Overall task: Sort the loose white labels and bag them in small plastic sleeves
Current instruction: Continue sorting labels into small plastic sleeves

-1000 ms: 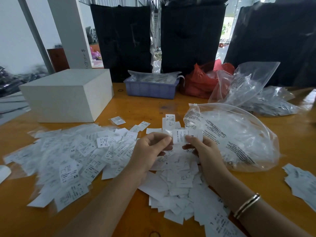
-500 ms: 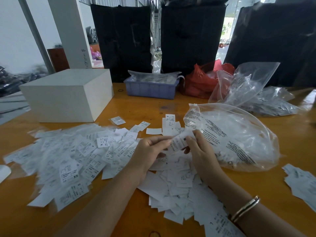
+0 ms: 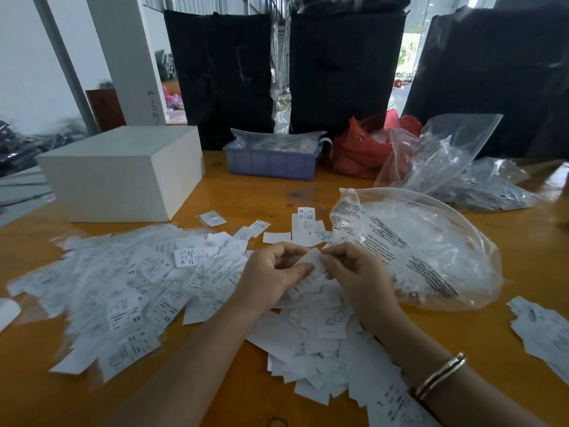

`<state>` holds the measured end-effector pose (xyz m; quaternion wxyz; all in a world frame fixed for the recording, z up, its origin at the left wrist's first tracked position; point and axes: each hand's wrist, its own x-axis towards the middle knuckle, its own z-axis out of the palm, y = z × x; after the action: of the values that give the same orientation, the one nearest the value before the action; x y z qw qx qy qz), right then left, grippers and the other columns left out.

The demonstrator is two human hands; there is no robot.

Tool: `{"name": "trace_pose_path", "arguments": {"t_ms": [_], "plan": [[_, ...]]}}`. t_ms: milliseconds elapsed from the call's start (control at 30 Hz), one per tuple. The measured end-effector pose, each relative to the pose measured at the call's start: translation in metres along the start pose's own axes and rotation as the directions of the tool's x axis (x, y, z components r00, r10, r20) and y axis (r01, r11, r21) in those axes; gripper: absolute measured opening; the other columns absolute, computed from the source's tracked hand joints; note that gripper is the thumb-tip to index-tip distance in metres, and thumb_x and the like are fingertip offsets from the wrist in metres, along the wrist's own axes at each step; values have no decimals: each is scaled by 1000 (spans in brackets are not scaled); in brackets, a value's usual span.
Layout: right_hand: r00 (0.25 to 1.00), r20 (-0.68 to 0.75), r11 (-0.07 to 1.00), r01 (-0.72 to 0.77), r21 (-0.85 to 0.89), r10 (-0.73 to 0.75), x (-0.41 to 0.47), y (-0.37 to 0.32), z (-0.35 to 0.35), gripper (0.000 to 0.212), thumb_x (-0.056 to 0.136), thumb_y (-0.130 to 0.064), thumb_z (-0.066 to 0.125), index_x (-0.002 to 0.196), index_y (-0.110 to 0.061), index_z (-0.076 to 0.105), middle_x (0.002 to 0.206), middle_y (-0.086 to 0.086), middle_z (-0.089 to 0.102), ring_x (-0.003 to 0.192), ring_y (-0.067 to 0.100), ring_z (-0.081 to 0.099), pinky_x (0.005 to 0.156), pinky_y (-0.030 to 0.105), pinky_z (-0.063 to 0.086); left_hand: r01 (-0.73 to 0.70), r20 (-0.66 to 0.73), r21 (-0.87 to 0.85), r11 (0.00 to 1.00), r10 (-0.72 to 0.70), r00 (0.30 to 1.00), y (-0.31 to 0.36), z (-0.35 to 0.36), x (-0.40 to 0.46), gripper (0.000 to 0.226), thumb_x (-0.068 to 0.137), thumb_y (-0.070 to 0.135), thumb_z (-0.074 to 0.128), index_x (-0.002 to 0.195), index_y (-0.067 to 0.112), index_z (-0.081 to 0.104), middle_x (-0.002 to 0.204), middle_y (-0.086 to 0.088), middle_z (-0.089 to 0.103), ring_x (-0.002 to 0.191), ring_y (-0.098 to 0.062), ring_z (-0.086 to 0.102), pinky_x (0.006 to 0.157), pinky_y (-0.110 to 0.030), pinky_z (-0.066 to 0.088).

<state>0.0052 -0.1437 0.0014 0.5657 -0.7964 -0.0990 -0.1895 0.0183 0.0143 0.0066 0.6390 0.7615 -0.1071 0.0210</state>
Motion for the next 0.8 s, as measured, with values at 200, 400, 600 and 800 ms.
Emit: {"name": "trace_pose_path", "arguments": {"t_ms": [200,400,600,800], "plan": [[994,-27,979,103,-177,-109,2,1,-2,19,92,-19,55,106,-27,66,85,-21,65,68,-9,57,59,9,44,-79,-130,100,992,91,987,3,-5,2,17,84,20,70,93,34,65,85,14,68,78,1,65,61,-9,49],[991,-80,764,28,-645,-104,11,17,-22,24,92,-23,53,111,-30,66,117,-13,59,114,11,46,90,25,16,-16,-449,511,859,283,848,-2,-34,8,29,87,14,66,114,21,62,108,3,64,91,-15,62,55,-14,48],[984,174,574,170,-801,-49,8,20,-18,44,90,-45,46,134,-39,47,141,-21,38,130,8,18,99,34,3,198,-458,788,582,341,821,-17,-44,12,41,85,18,68,124,23,56,116,-3,66,102,-21,60,82,-32,37],[945,327,548,275,-790,-3,5,18,-9,44,94,-46,37,135,-36,46,137,-20,50,137,8,22,101,42,-2,96,-342,860,501,427,837,-16,-40,12,31,86,17,65,116,23,62,122,-3,58,116,-23,47,92,-37,33]]}}
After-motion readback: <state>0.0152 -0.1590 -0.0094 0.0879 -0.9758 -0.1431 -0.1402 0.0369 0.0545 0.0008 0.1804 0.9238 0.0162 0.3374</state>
